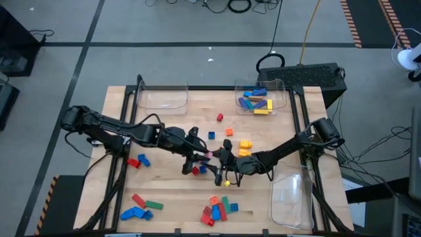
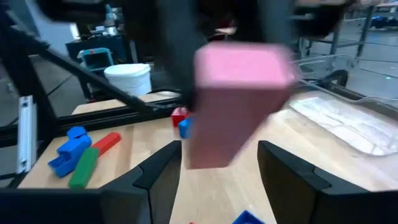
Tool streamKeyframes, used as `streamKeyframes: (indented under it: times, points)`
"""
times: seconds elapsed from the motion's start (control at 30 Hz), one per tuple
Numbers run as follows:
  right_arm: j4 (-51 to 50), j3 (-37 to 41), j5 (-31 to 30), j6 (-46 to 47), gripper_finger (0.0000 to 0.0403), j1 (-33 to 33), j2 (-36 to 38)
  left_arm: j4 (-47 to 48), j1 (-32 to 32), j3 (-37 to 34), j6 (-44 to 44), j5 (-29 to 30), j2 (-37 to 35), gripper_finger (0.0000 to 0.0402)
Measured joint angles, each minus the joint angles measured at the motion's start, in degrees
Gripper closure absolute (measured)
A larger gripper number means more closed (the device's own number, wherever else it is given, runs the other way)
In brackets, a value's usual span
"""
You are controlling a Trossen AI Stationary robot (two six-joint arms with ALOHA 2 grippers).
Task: Sort blocks by size
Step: Put the pink block into the top right transparent bin
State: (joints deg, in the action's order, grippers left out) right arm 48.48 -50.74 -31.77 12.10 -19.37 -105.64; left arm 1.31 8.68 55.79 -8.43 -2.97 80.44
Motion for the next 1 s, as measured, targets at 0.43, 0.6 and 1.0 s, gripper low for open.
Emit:
streamKeyframes:
  times: [0.43, 0.6, 1.0]
  points:
    - [3.4, 0.0, -2.7, -5.7, 0.0215, -0.7, 0.2, -1.5, -0.4, 0.0, 1.4, 0.0, 0.0, 0.0297]
    - [3.4, 0.0, -2.4, -5.7, 0.0272, -0.1, 0.2, -2.7, -0.5, 0.0, 1.4, 0.2, 0.0, 0.0297]
    - [-4.0, -0.1, -4.7, -5.3, 0.0324, 1.2, 2.5, 0.1, -0.6, 0.0, 3.0, 1.1, 0.0, 0.0266]
